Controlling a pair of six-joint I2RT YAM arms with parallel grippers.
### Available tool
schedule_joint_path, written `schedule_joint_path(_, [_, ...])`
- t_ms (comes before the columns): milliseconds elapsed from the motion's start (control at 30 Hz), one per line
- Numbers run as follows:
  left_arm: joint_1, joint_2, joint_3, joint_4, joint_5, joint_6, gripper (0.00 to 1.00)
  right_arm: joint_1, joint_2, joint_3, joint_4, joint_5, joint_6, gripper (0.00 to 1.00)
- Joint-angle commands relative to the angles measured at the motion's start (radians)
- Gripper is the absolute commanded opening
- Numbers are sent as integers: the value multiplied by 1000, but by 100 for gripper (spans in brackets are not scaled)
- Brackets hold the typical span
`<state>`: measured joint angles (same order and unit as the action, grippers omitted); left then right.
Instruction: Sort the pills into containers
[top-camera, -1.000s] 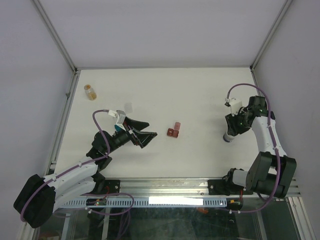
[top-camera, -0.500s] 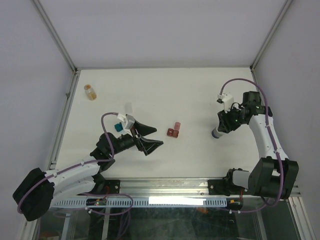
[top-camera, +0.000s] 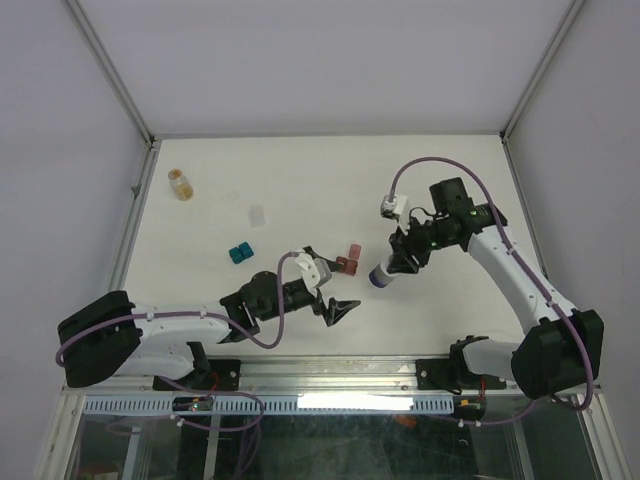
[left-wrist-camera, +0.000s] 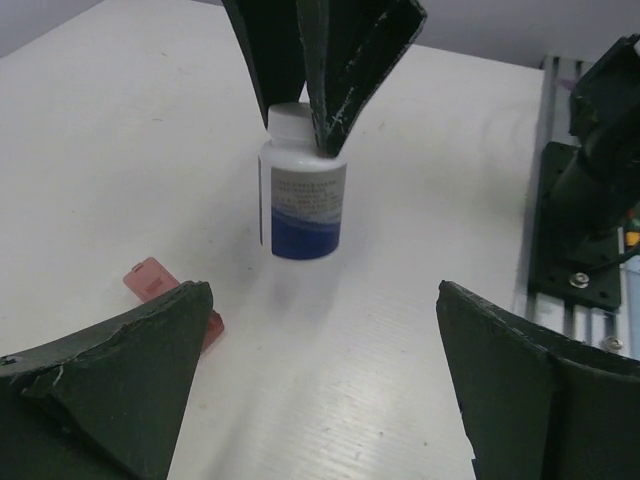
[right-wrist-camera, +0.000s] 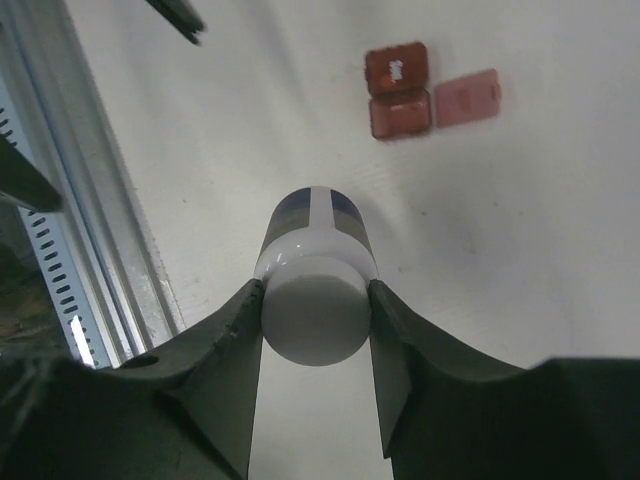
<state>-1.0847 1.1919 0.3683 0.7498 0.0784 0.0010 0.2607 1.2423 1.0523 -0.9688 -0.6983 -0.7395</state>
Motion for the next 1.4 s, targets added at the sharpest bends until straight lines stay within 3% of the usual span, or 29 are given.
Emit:
schedule_joint_path(0, [-63,89,106,49,-194,148,99,79,7,-2,89,-126,28,0])
schedule_joint_path(433, [-104,348,251,38,-286,151,99,107,35,-39,143,-233,48,0])
schedule_joint_path(567, [-105,384,295,-13,-327,148,93,112,27,-45,143,-236,48,0])
schedule_joint_path(700, [-105,405,339,-77,-338,138,83,120,27,-49,141,-237,47,0])
schedule_joint_path(867, [-105,406,352,-105,-324,131,62,121,23,-47,138,-238,47,0])
schedule_joint_path(1167, [-97,351,326,-162,-197,139,5,124,19,-48,108,-269,3,0])
schedule_joint_path(1300, [-54,292,300,-198,-17,125,0,147,-13,-65,28,-329,-210,0])
schedule_joint_path(1367, [-24,261,279,-207,81,118,0,155,-61,-98,-4,-367,-424,0])
